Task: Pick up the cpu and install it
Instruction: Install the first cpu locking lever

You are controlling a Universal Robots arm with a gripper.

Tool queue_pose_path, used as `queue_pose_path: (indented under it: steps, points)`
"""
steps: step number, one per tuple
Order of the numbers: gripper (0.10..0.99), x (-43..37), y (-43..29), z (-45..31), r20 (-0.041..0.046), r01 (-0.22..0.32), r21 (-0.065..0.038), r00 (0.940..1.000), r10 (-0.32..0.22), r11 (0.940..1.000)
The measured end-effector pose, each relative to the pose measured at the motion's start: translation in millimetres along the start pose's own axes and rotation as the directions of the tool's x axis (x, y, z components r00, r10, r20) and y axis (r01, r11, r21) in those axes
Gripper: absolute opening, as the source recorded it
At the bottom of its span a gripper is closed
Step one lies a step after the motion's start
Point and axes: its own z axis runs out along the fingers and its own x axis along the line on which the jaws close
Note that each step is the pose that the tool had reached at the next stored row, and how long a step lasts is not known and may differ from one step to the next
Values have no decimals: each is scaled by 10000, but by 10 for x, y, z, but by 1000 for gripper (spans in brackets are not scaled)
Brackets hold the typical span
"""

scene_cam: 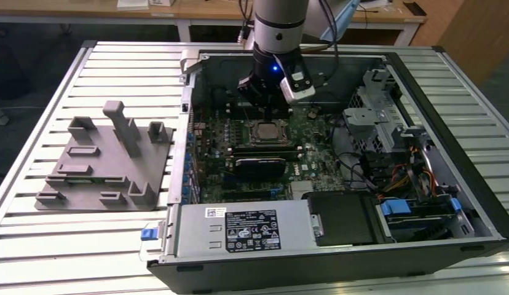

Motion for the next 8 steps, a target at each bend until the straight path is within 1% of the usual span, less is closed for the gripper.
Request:
queue_pose_path:
  steps: [8]
  points:
    - [106,109,-14,-1,1,0,0,10000,0,10000]
